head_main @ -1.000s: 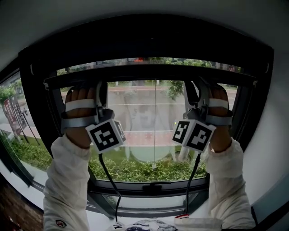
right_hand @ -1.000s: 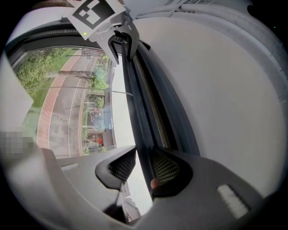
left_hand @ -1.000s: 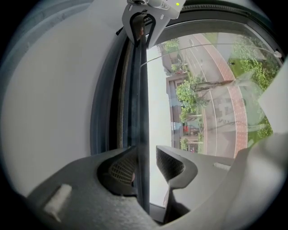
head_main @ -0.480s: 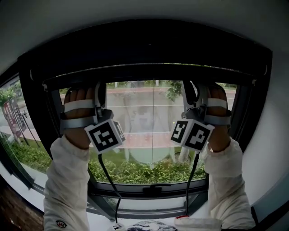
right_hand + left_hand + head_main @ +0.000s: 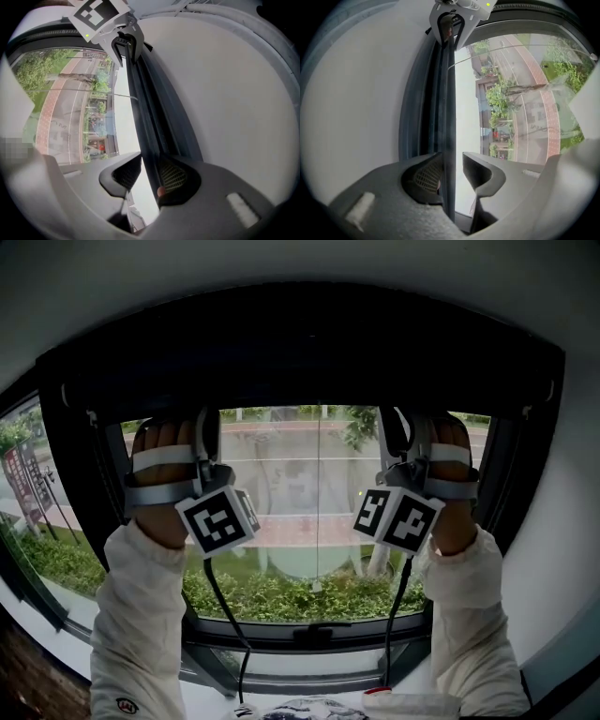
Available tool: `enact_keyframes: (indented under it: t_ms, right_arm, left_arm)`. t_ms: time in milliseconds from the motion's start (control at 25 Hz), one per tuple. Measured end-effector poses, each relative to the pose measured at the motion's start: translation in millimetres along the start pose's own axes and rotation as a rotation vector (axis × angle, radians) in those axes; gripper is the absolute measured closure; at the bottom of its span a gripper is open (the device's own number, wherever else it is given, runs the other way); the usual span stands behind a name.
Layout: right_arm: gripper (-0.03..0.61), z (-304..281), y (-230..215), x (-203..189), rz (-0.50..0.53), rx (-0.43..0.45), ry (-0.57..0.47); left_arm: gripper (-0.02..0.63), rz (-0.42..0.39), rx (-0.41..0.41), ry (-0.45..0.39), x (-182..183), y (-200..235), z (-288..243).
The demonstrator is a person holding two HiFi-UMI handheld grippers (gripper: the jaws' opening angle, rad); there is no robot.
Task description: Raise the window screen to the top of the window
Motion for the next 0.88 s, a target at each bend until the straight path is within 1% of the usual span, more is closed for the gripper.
enact_keyframes:
  t_ms: [240,360,440,520,640,720,880]
  right_arm:
    - [0.454,4.1,-1.7,1.1,-0.02,-0.018,-0.01]
    - [0.446,10.2,-5.5,2.9,-0.054,-0.028,-0.027]
    - [0.446,14.5,-9.5,4.1,-0.077,-0.035,-0.04]
    - [0.442,19.3,-9.7,5.2,-0.113,-0.011,-0.055]
    - [0.453,29.6,1.7,5.5,-0.181,0.056,-0.075]
    - [0.456,35.3,13.8,3.4,-0.195,0.076,-0.068]
    - [0.46,44.7,33.5,2.1,-0.209,0.109,-0.049]
  left_arm:
    - [0.474,0.007,0.011,0.0,-0.8,1.1,5.9]
    - [0.474,0.013,0.034,-0.003,-0.7,5.5,9.3]
    - [0.474,0.032,0.044,-0.008,-0.6,10.5,12.5]
    - [0.473,0.046,0.046,-0.009,-0.9,13.0,14.4]
    - [0.486,0.057,-0.003,-0.011,-0.2,1.6,23.0]
    - [0.486,0.068,-0.038,-0.025,1.2,-14.9,33.0]
    - [0.486,0.087,-0.078,-0.033,-5.4,-41.0,47.3]
Point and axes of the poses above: the fingertips, and each gripper's own axes: z backward along the fingers, y to its left, x out of its top, the point moved 4 cm from there along z, backward along the fingers, and after that the axes turned 1 degree about x, right-handed, at the moved point
